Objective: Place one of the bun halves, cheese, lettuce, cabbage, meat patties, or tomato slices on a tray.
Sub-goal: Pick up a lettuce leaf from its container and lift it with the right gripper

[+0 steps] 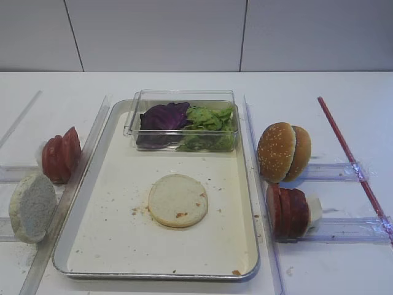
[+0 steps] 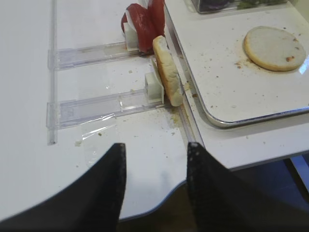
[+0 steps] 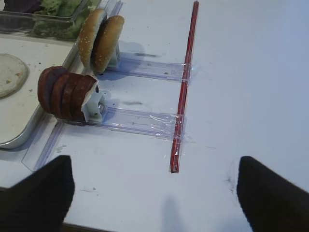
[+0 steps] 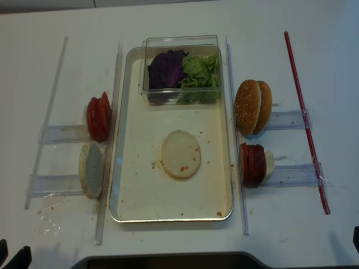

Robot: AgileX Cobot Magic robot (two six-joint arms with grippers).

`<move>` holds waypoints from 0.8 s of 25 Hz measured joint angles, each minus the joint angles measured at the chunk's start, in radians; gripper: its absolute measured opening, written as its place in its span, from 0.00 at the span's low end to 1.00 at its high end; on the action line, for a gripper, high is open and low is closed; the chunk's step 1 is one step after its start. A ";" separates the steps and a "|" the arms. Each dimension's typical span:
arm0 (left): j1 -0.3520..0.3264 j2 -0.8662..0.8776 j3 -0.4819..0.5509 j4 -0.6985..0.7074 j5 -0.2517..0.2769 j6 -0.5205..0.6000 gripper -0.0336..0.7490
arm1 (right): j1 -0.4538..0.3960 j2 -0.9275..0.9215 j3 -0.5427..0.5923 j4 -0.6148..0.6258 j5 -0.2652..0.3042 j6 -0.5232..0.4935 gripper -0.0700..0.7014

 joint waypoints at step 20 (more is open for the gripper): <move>0.000 0.000 0.000 0.000 0.000 0.000 0.41 | 0.000 0.289 -0.131 0.094 -0.015 0.015 0.99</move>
